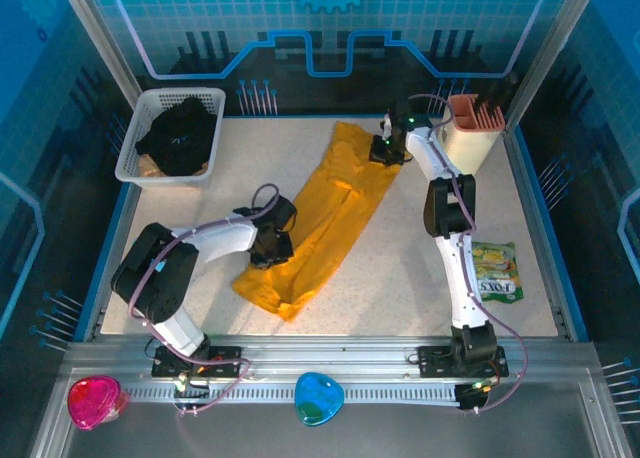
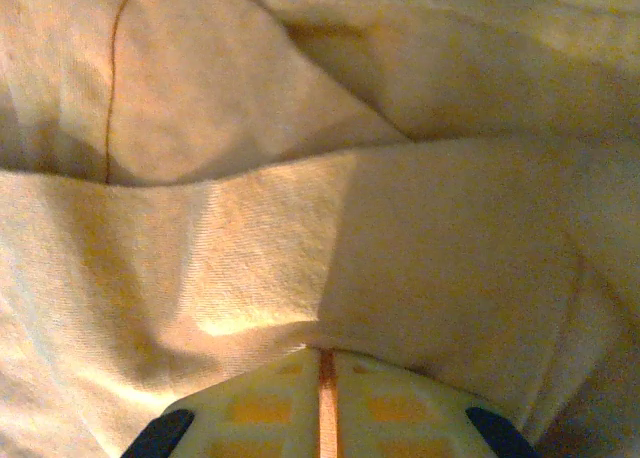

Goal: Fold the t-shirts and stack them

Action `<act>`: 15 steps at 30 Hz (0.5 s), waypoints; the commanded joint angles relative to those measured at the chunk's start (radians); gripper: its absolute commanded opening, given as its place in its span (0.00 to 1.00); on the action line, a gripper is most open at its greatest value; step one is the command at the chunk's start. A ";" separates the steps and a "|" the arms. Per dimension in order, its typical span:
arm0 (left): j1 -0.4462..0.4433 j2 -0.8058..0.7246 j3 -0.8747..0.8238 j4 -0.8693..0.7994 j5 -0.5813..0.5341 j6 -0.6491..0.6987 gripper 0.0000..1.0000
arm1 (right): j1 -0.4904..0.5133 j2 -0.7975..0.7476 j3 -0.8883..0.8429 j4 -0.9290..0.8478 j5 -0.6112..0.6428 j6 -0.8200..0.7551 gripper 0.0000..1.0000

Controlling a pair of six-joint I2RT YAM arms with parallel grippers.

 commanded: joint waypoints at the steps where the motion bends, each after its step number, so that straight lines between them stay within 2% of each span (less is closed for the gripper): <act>1: -0.093 -0.001 -0.061 0.052 0.122 -0.189 0.14 | 0.006 0.074 0.098 -0.013 -0.111 0.056 0.12; 4: -0.158 -0.019 -0.030 0.109 0.164 -0.245 0.19 | 0.001 0.066 0.104 0.073 -0.196 0.130 0.12; 6: -0.182 -0.025 0.038 0.054 0.139 -0.230 0.20 | 0.000 0.035 0.113 0.083 -0.237 0.149 0.12; 9: -0.188 -0.060 0.133 -0.062 0.065 -0.181 0.23 | 0.009 -0.094 0.056 0.062 -0.222 0.110 0.13; 12: -0.187 -0.123 0.214 -0.194 -0.066 -0.123 0.30 | 0.018 -0.307 -0.157 0.071 -0.162 0.066 0.12; 15: -0.176 -0.177 0.250 -0.282 -0.143 -0.073 0.39 | 0.038 -0.570 -0.469 0.081 -0.053 0.054 0.12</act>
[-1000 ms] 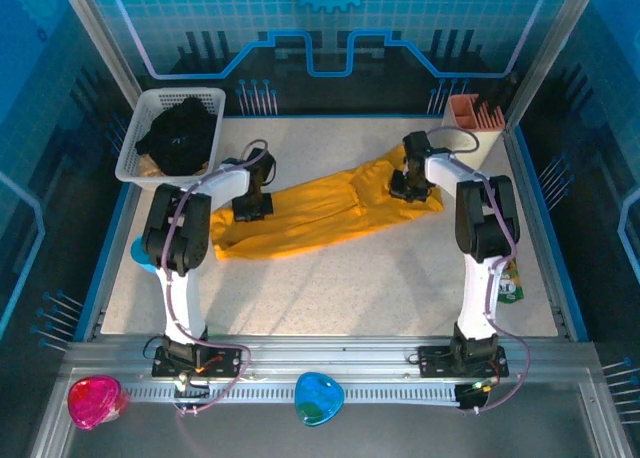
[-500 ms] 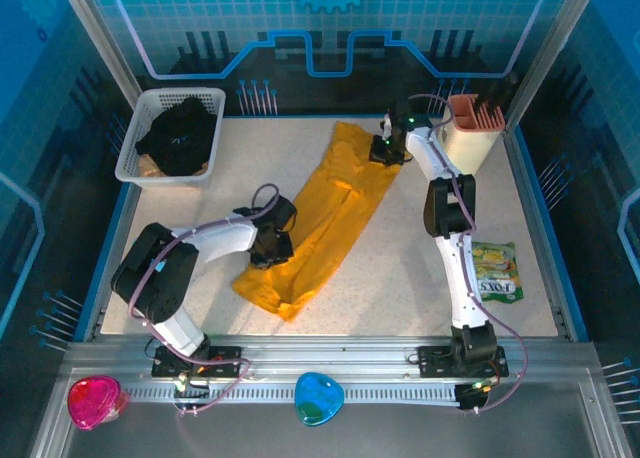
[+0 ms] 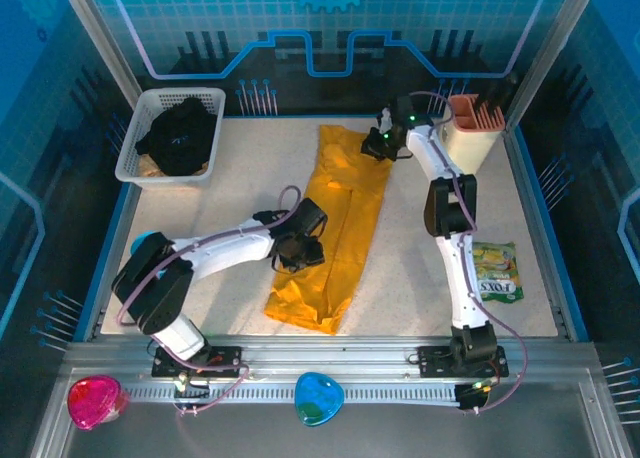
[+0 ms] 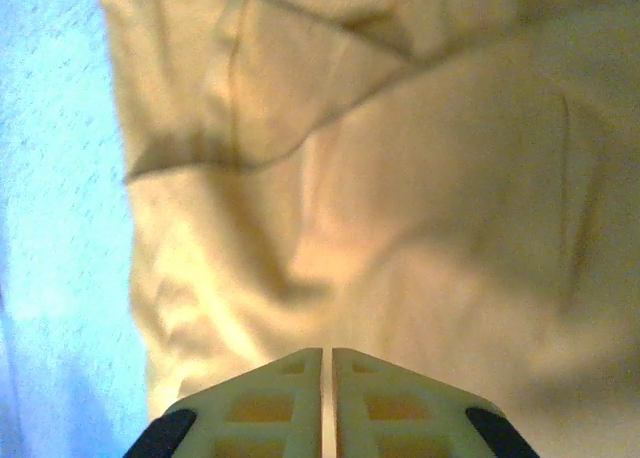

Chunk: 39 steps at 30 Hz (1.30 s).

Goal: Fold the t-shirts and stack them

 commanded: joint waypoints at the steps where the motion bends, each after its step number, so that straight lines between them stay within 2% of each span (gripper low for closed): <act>1: 0.018 -0.077 0.035 -0.169 -0.117 0.069 0.40 | 0.041 -0.335 -0.275 0.046 0.091 -0.018 0.12; 5: 0.076 -0.100 -0.066 -0.130 -0.058 0.100 0.41 | 0.107 -0.647 -0.757 0.256 0.141 0.098 0.09; 8: 0.112 -0.099 -0.164 -0.056 -0.004 0.103 0.39 | 0.195 -0.780 -0.971 0.311 0.177 0.168 0.09; 11: 0.120 -0.076 -0.228 0.006 0.015 0.102 0.37 | 0.295 -0.829 -1.093 0.339 0.259 0.223 0.00; 15: 0.119 -0.025 -0.279 0.067 0.048 0.102 0.34 | 0.330 -0.775 -1.191 0.442 0.239 0.318 0.00; 22: 0.115 0.019 -0.386 0.151 0.101 0.072 0.31 | 0.313 -0.530 -1.103 0.431 0.237 0.305 0.00; 29: 0.053 0.037 -0.428 0.189 0.146 0.009 0.31 | 0.232 -0.351 -0.909 0.278 0.276 0.220 0.00; 34: -0.030 0.125 -0.361 0.252 0.203 -0.055 0.31 | 0.162 -0.292 -0.773 0.166 0.294 0.113 0.00; 39: -0.116 0.220 -0.241 0.248 0.209 -0.087 0.30 | 0.115 -0.258 -0.660 0.067 0.295 0.028 0.00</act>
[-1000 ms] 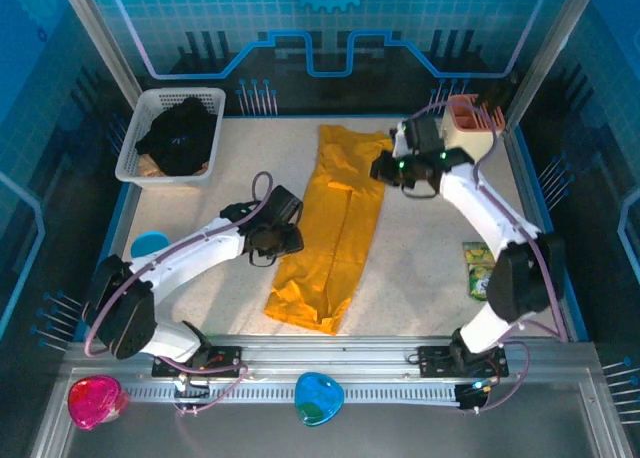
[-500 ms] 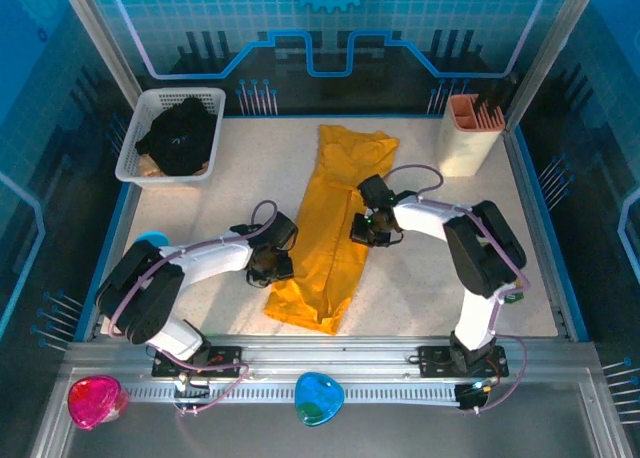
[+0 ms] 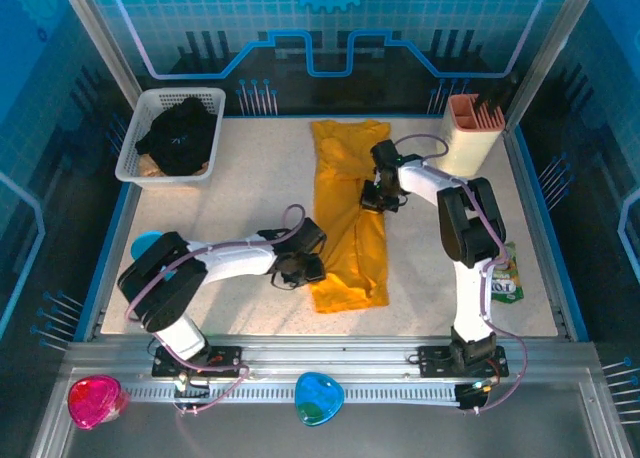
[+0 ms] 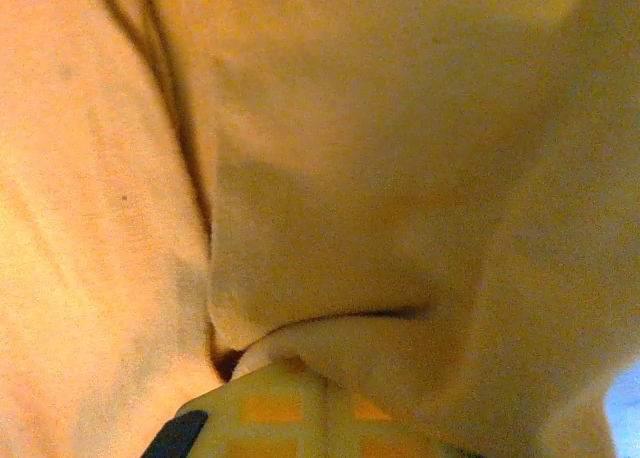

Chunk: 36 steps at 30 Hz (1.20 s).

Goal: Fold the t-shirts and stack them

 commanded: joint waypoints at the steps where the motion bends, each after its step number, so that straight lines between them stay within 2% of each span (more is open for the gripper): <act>1: -0.063 0.106 0.016 -0.059 0.073 -0.047 0.30 | -0.032 0.031 0.051 -0.127 0.051 -0.092 0.00; 5: -0.079 0.105 0.043 -0.098 0.049 -0.046 0.29 | -0.029 -0.004 -0.010 -0.123 0.033 -0.104 0.00; 9: -0.078 0.065 0.050 -0.179 -0.007 -0.029 0.30 | -0.014 -0.090 -0.140 -0.081 0.014 -0.091 0.00; 12: -0.077 0.038 0.067 -0.239 -0.044 -0.007 0.33 | -0.006 -0.175 -0.212 -0.045 -0.008 -0.095 0.00; 15: -0.079 0.019 0.099 -0.250 -0.032 0.025 0.38 | 0.004 -0.281 -0.224 -0.047 -0.026 -0.142 0.01; 19: -0.089 -0.006 0.161 -0.271 -0.033 0.057 0.46 | 0.047 -0.477 -0.227 -0.125 0.052 -0.224 0.27; 21: -0.093 -0.030 0.179 -0.282 -0.040 0.066 0.49 | 0.078 -0.563 -0.243 -0.195 0.094 -0.244 0.35; 24: -0.093 -0.090 0.183 -0.301 -0.066 0.070 0.55 | 0.168 -0.701 -0.328 -0.297 0.178 -0.218 0.42; 29: -0.085 -0.186 0.207 -0.368 -0.128 0.093 0.68 | 0.406 -0.912 -0.543 -0.365 0.283 0.002 0.52; 33: -0.074 -0.233 0.230 -0.408 -0.140 0.119 0.69 | 0.575 -1.003 -0.682 -0.375 0.334 0.221 0.55; 36: -0.074 -0.256 0.230 -0.428 -0.149 0.127 0.69 | 0.663 -1.020 -0.738 -0.366 0.372 0.341 0.55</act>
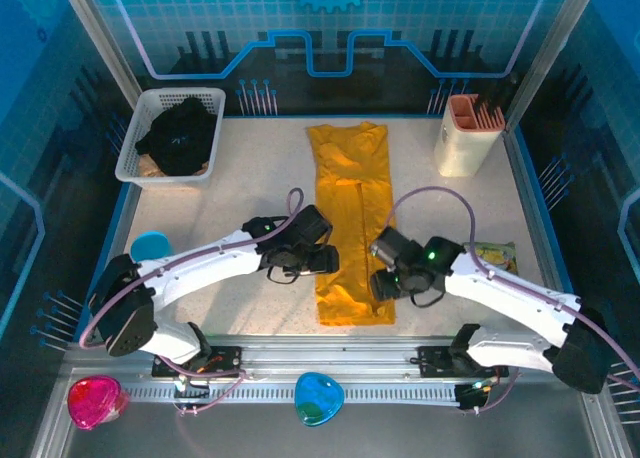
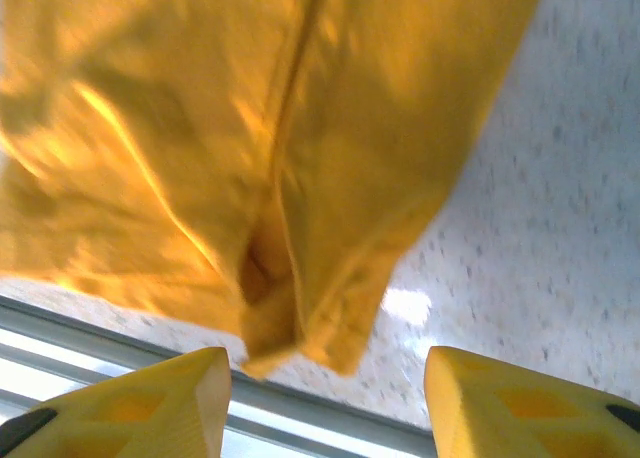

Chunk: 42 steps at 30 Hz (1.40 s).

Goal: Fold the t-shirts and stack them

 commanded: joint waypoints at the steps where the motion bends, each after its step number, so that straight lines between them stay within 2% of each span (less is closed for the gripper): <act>1: 0.006 -0.035 0.015 -0.074 -0.033 0.034 0.70 | 0.074 -0.027 -0.041 -0.014 0.085 0.216 0.54; 7: 0.006 -0.074 -0.052 -0.056 -0.030 0.009 0.69 | 0.128 0.003 -0.089 0.087 0.103 0.315 0.51; 18: 0.007 -0.111 -0.120 -0.038 -0.036 -0.009 0.70 | 0.156 0.119 -0.090 0.182 0.094 0.370 0.46; 29: 0.007 -0.101 -0.124 -0.029 -0.028 -0.005 0.70 | 0.206 0.159 -0.056 0.161 0.107 0.401 0.00; 35: 0.007 -0.109 -0.135 -0.025 -0.029 -0.011 0.70 | 0.230 0.188 0.013 0.155 0.103 0.353 0.00; 42: 0.006 -0.110 -0.153 -0.021 -0.019 -0.018 0.70 | 0.232 0.350 0.058 0.226 0.042 0.296 0.00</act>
